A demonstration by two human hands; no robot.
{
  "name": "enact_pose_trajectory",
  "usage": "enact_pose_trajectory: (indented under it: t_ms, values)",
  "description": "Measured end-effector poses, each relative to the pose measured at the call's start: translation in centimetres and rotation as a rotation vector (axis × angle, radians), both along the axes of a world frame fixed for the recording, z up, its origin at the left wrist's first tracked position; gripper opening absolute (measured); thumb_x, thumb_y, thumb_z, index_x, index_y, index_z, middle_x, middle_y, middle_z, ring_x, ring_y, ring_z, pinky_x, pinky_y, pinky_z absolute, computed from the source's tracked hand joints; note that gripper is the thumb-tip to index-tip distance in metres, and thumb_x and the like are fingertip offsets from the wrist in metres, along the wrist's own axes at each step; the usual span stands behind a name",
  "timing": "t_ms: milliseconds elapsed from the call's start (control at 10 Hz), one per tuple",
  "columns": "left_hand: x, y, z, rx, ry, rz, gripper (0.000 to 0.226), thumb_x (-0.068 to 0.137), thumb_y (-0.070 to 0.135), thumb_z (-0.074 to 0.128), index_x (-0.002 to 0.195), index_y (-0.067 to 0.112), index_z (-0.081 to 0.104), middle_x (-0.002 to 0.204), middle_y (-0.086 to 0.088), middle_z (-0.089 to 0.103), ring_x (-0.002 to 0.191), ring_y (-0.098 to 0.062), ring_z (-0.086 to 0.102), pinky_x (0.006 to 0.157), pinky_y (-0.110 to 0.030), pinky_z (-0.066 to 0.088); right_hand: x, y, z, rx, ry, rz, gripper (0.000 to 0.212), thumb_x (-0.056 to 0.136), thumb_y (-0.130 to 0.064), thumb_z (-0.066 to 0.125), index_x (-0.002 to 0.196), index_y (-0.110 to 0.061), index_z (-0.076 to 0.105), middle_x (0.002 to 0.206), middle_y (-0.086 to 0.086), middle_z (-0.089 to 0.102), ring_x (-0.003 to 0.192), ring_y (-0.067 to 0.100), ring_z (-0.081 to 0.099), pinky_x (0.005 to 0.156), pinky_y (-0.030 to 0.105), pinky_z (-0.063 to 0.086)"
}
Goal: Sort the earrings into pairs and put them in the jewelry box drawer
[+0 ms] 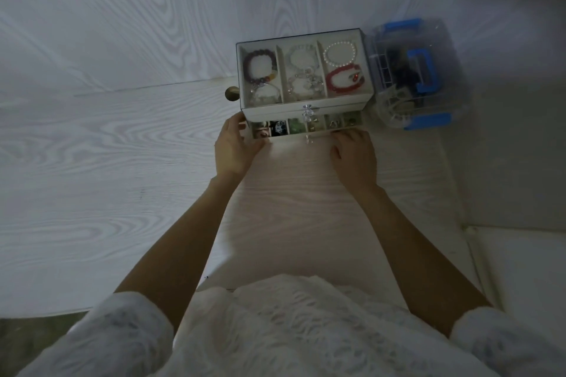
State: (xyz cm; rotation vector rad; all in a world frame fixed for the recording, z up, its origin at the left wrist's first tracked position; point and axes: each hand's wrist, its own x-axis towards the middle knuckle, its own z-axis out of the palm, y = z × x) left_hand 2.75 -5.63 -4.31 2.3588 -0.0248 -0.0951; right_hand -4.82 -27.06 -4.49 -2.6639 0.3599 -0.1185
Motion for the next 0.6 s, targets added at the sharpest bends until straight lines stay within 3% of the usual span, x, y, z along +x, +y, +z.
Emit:
enact_pose_trajectory:
  t_ms: [100, 300, 400, 500, 600]
  values:
    - [1.3, -0.4, 0.0, -0.003, -0.009, 0.063, 0.05, 0.068, 0.031, 0.079, 0.108, 0.014, 0.054, 0.105, -0.003, 0.063, 0.095, -0.016, 0.06, 0.08, -0.04, 0.052, 1.4, 0.1, 0.2, -0.024, 0.004, 0.026, 0.03, 0.079, -0.003, 0.054, 0.107, -0.004, 0.063, 0.11, 0.017, 0.064, 0.106, 0.037, 0.052, 0.087, 0.042, 0.044]
    - [2.5, -0.5, 0.3, 0.111, -0.018, 0.12, 0.042, 0.069, 0.042, 0.076, 0.094, 0.018, 0.053, 0.092, 0.005, 0.066, 0.076, -0.011, 0.063, 0.065, -0.031, 0.045, 2.9, -0.1, 0.6, -0.092, -0.002, 0.044, 0.029, 0.077, -0.004, 0.056, 0.106, -0.007, 0.063, 0.104, 0.016, 0.065, 0.103, 0.036, 0.053, 0.085, 0.043, 0.044]
    - [2.2, -0.3, 0.4, 0.107, 0.008, 0.099, 0.039, 0.073, 0.042, 0.073, 0.097, 0.019, 0.053, 0.096, 0.006, 0.067, 0.077, -0.011, 0.064, 0.065, -0.029, 0.044, 2.7, 0.0, 0.9, -0.081, 0.064, 0.06, 0.032, 0.079, -0.005, 0.054, 0.11, -0.008, 0.06, 0.111, 0.015, 0.062, 0.108, 0.036, 0.05, 0.088, 0.043, 0.041]
    - [2.0, 0.3, 1.0, 0.079, 0.062, 0.063, 0.032, 0.079, 0.031, 0.068, 0.106, 0.018, 0.056, 0.101, 0.002, 0.068, 0.089, -0.017, 0.064, 0.075, -0.033, 0.05, 2.3, 0.3, 1.8, -0.046, 0.08, 0.092, 0.035, 0.081, -0.008, 0.052, 0.116, -0.01, 0.058, 0.117, 0.015, 0.059, 0.112, 0.035, 0.046, 0.092, 0.042, 0.039]
    - [1.4, 1.4, 2.1, 0.014, 0.162, 0.067, 0.031, 0.082, 0.027, 0.063, 0.112, 0.016, 0.06, 0.106, 0.0, 0.068, 0.098, -0.016, 0.061, 0.08, -0.027, 0.044, 2.0, 0.8, 3.5, 0.064, 0.053, 0.06, 0.027, 0.086, -0.013, 0.051, 0.111, -0.012, 0.061, 0.113, 0.011, 0.061, 0.105, 0.03, 0.052, 0.085, 0.038, 0.044]
